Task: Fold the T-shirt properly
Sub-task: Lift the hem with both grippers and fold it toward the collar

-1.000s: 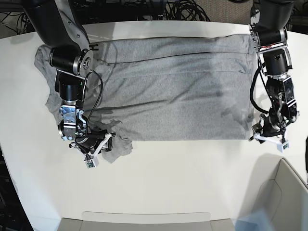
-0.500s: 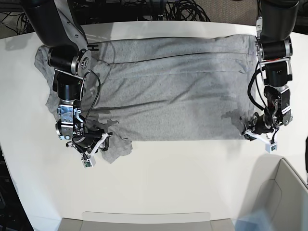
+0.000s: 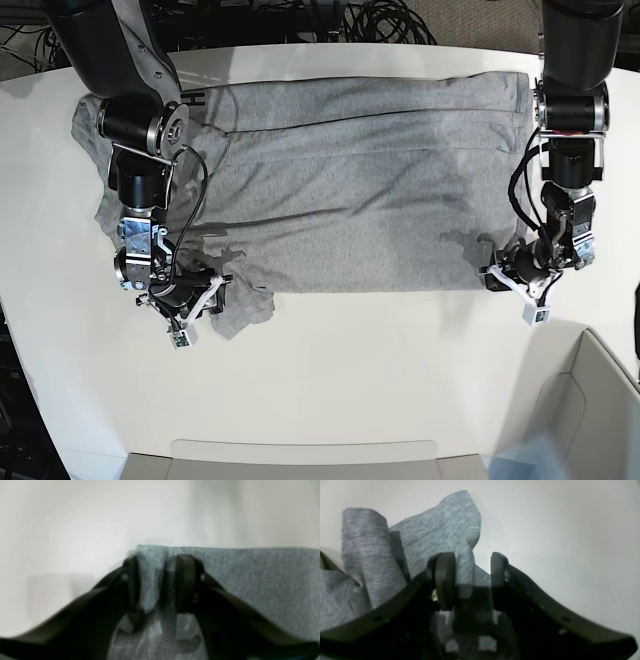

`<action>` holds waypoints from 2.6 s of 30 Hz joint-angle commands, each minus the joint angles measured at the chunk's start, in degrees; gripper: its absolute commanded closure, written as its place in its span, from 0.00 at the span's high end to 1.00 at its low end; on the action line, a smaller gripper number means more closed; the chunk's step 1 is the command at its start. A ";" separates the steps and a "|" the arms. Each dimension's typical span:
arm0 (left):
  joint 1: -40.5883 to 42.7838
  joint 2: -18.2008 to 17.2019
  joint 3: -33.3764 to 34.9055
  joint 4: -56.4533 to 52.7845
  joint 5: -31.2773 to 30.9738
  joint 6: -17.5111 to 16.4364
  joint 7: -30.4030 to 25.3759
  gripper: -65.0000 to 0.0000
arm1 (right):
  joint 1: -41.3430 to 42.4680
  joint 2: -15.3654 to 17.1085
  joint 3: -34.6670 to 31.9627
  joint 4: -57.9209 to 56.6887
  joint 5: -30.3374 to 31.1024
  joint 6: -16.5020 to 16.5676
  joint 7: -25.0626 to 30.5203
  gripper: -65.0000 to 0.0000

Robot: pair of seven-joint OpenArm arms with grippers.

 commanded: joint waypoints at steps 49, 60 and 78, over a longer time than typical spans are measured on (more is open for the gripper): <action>9.78 -1.81 -19.26 31.44 1.02 0.08 20.74 0.00 | 8.19 1.99 0.32 15.52 -1.33 6.52 -14.14 0.00; 18.31 -1.72 -19.35 42.26 1.02 0.08 25.13 0.00 | -5.08 -1.71 -0.12 44.44 -1.68 15.39 -29.34 0.00; 26.04 -1.54 -19.52 54.74 0.94 0.08 31.20 0.00 | -19.85 -1.18 0.06 63.96 -1.77 16.41 -35.41 0.00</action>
